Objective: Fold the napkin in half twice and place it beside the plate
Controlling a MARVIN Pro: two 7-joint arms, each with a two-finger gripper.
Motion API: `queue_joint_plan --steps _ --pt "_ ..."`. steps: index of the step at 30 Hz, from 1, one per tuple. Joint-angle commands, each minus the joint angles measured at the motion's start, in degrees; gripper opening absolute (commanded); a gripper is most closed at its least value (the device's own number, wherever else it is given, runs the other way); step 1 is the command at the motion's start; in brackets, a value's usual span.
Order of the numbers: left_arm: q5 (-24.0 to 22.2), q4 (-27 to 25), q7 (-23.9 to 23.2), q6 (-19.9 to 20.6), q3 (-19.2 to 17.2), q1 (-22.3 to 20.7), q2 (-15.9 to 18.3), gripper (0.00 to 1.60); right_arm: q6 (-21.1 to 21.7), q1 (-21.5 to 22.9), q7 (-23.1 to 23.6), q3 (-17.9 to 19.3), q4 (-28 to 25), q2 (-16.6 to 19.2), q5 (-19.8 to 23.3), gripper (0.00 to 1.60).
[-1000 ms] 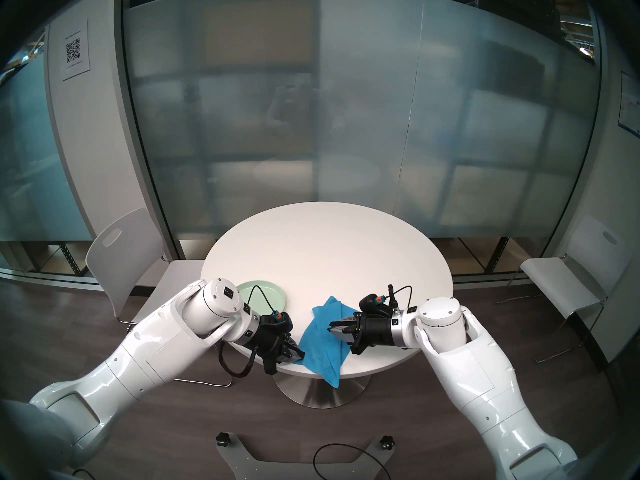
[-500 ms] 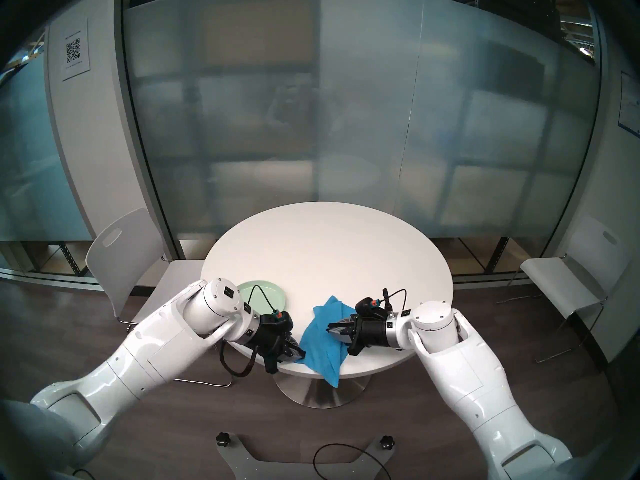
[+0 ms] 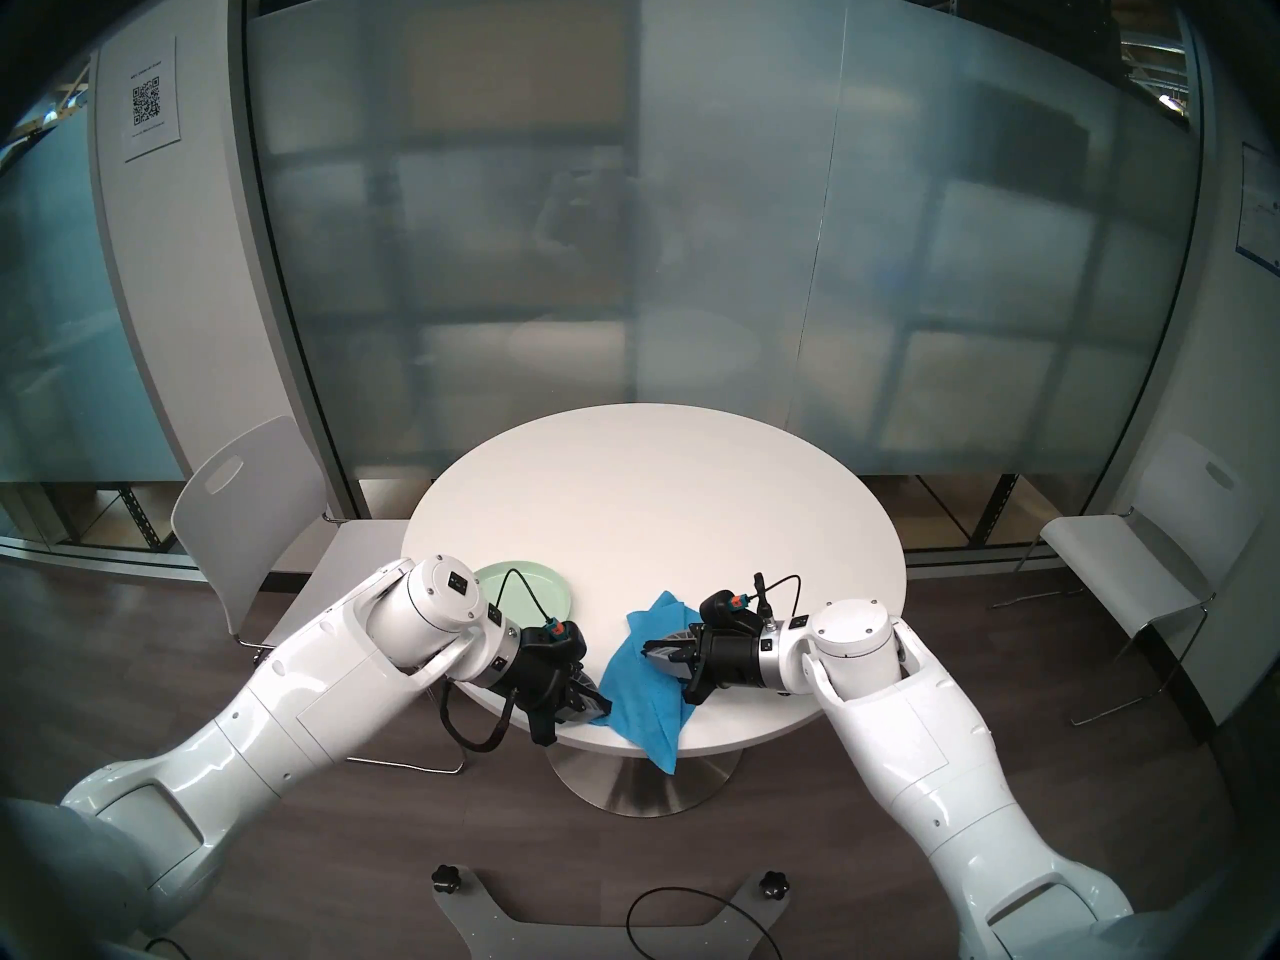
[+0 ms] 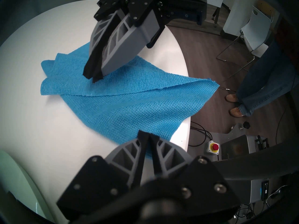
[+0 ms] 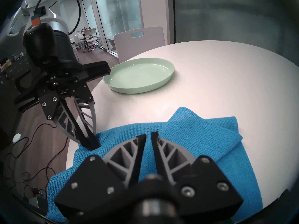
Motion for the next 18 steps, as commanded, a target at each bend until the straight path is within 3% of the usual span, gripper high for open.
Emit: queue_joint_plan --steps 1,3,7,18 --pt "0.3 -0.3 0.0 0.6 0.1 -0.4 -0.1 0.57 -0.6 2.5 0.2 -0.9 0.0 -0.9 -0.6 0.59" --pt "0.3 -0.4 0.0 0.6 0.1 -0.4 0.0 0.57 -0.9 2.7 0.1 -1.1 0.6 -1.0 -0.7 0.57" --pt "0.2 -0.5 0.1 0.7 0.1 -0.3 0.1 0.57 -1.2 3.0 0.3 -1.6 1.5 -1.0 -1.0 0.36" --pt "0.1 -0.9 0.1 0.9 -0.1 -0.1 0.3 0.57 -1.1 2.8 0.1 -2.0 1.9 -0.8 -1.7 0.33"
